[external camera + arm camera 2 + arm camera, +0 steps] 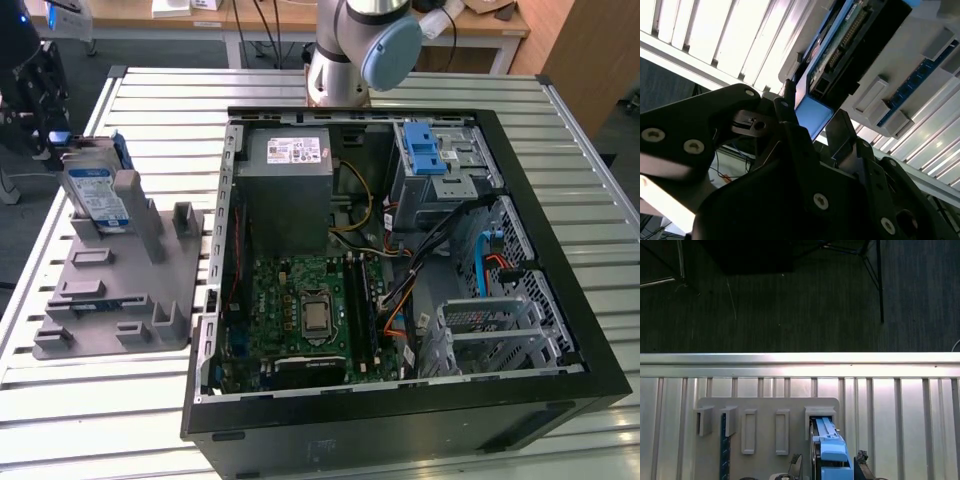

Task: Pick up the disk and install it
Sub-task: 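Pick up the disk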

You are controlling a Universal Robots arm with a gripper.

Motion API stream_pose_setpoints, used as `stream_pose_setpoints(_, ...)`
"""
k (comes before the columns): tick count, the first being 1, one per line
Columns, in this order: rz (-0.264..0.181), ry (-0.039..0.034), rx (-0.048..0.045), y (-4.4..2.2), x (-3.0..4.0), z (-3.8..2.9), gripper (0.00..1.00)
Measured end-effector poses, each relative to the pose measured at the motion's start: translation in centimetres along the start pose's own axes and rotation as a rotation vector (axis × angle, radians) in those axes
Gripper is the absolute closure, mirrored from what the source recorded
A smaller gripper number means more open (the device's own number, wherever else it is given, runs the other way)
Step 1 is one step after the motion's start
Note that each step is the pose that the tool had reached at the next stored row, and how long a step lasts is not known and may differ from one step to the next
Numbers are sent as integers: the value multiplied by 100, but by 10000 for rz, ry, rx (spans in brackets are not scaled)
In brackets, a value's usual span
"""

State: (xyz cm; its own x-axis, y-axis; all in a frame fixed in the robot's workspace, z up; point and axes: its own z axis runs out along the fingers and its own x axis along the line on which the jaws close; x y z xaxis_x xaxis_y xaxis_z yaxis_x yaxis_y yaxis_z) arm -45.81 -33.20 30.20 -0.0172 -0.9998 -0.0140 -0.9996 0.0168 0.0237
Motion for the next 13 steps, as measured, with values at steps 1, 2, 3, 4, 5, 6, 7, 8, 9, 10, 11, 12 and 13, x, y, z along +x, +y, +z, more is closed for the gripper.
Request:
stream_pose_setpoints(1,-1,0,1,-1,0,18,48)
stream_pose_setpoints(2,-2,0,4,-1,1,36,48)
stream_pose_setpoints(3,-2,1,8,-1,1,54,48)
stream_pose_setpoints(4,-2,2,11,-2,1,71,48)
stream_pose_setpoints(5,-4,5,16,-2,1,87,48)
stream_pose_setpoints(6,-5,6,23,-3,1,102,48)
stream_pose_setpoints(7,-5,8,30,-3,1,111,48)
stream_pose_setpoints(8,-6,8,44,-3,2,122,48)
stream_pose_setpoints(9,-7,9,57,-3,2,128,50)
stream_pose_setpoints(10,-8,10,70,-3,2,132,50)
stream_pose_setpoints(11,-8,10,75,-3,2,132,56)
stream_pose_setpoints(12,-8,10,77,-3,2,132,56)
stream_pose_setpoints(13,-8,10,77,-3,2,132,56)
